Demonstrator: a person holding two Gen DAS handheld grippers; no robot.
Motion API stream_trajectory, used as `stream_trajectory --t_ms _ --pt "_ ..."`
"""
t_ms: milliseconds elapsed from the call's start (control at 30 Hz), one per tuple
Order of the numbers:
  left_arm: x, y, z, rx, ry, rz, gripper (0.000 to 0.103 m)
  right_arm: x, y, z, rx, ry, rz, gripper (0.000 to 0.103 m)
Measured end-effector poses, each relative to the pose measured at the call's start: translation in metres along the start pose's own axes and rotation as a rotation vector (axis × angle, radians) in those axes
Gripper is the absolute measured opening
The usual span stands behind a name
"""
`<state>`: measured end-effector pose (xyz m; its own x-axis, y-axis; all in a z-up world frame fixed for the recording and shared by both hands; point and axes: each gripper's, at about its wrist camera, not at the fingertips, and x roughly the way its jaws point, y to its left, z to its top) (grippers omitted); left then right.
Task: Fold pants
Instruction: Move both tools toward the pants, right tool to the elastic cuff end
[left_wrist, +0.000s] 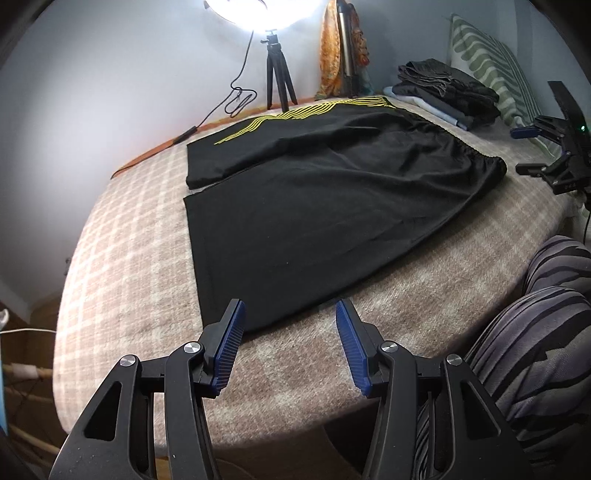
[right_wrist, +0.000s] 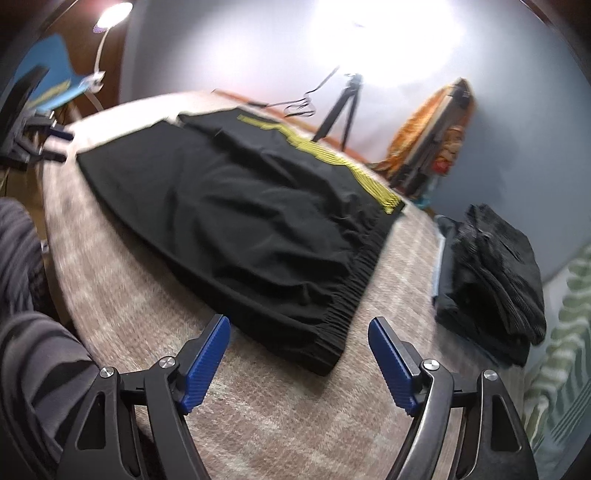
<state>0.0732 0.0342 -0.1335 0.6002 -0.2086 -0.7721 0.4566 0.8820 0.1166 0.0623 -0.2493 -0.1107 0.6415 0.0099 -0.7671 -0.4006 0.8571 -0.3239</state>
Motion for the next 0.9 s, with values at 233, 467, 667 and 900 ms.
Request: stream_trajectory --t_ms 233,467,667,900 --pt "0.015 -0.002 0.0 0.054 0.034 -0.025 0.052 0.033 0.012 0.01 -0.121 0.058 0.027 0.08" --pt "0.032 -0.004 -0.004 0.117 0.085 -0.031 0.053 0.062 0.023 0.011 -0.233 0.104 0.022 0.078" --pt "0.045 0.004 -0.001 0.12 0.104 -0.046 0.055 0.069 0.017 0.011 -0.217 0.11 0.052 0.064" --pt "0.052 0.003 0.004 0.184 0.105 -0.038 0.056 0.073 0.02 0.016 -0.246 0.12 0.075 0.025"
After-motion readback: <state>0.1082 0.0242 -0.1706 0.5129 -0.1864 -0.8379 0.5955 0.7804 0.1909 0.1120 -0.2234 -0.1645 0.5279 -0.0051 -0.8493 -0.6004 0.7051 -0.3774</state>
